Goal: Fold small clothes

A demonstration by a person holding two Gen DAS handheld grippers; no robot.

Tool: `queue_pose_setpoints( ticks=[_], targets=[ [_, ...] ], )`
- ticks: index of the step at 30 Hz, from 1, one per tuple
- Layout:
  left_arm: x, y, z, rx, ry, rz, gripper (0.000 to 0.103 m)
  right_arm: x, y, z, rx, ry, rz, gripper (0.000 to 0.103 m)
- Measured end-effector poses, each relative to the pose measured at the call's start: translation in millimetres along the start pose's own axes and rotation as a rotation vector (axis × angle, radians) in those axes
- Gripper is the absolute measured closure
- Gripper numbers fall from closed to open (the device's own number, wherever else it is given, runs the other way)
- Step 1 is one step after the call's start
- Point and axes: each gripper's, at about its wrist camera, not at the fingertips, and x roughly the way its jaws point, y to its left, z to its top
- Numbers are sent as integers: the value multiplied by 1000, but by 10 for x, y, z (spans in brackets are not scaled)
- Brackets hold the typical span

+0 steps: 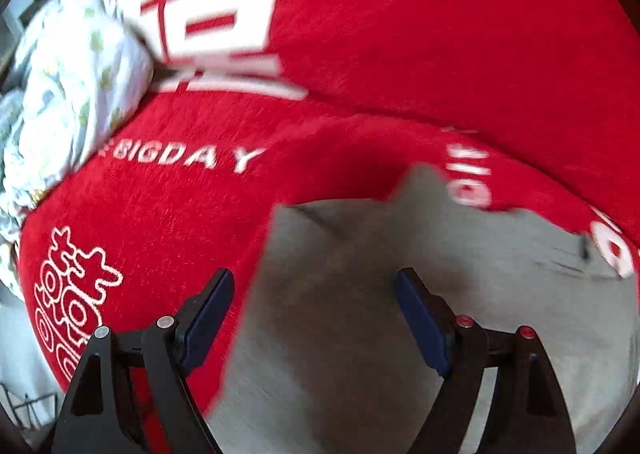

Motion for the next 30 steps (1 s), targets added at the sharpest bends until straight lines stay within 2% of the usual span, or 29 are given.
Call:
queue_pose_setpoints(
  ticks=[2, 4, 6, 7, 8, 10, 12, 16, 18, 19, 20, 21, 22, 23, 25, 26, 27, 28, 30],
  targets=[
    [14, -21, 5, 12, 0, 8, 91, 221, 175, 18, -79, 58, -125, 16],
    [20, -16, 16, 9, 6, 6, 91, 358, 393, -30, -223, 46, -270, 22],
    [21, -4, 29, 1, 9, -1, 91, 326, 363, -20, -192, 20, -276, 43],
    [22, 1, 37, -4, 11, -6, 91, 289, 292, 3, -168, 8, -287, 67],
    [20, 2, 39, -7, 11, -14, 91, 258, 226, 17, -153, 5, -279, 74],
    [15, 3, 36, -22, 2, -16, 91, 130, 64, 26, -101, -16, -189, 80],
    [3, 14, 19, -35, -1, -22, 90, -42, -19, -1, -72, -62, -144, 81],
    [-69, 11, 3, -43, -24, -37, 67, -376, -214, -45, -7, -138, -58, 81],
    [-138, -42, -12, -23, -58, -43, 35, -510, -341, -87, 26, -169, -20, 82],
    [-191, -87, -30, -6, -86, -33, 25, -569, -396, -114, 43, -184, -2, 82],
    [-230, -120, -45, 5, -110, -14, 4, -579, -433, -60, 54, -192, 10, 82],
    [-266, -144, -64, 10, -135, 9, 0, -632, -501, -70, 71, -203, 29, 82],
    [-291, -155, -83, 13, -151, 19, 0, -669, -569, -84, 93, -213, 50, 82],
    [-266, -162, -79, 18, -136, 4, 1, -679, -601, -72, 101, -213, 58, 82],
    [-187, -184, -56, 34, -103, -6, 28, -679, -660, -85, 114, -205, 75, 82],
    [-130, -202, -45, 48, -74, -15, 62, -681, -684, -86, 124, -203, 87, 82],
    [-52, -217, -27, 55, -38, -22, 89, -689, -711, -94, 137, -201, 105, 82],
    [-22, -235, -44, 55, -11, -22, 93, -695, -744, -103, 148, -200, 125, 82],
    [-72, -340, -67, 88, -39, 7, 93, -711, -792, -114, 154, -202, 146, 81]
  ],
)
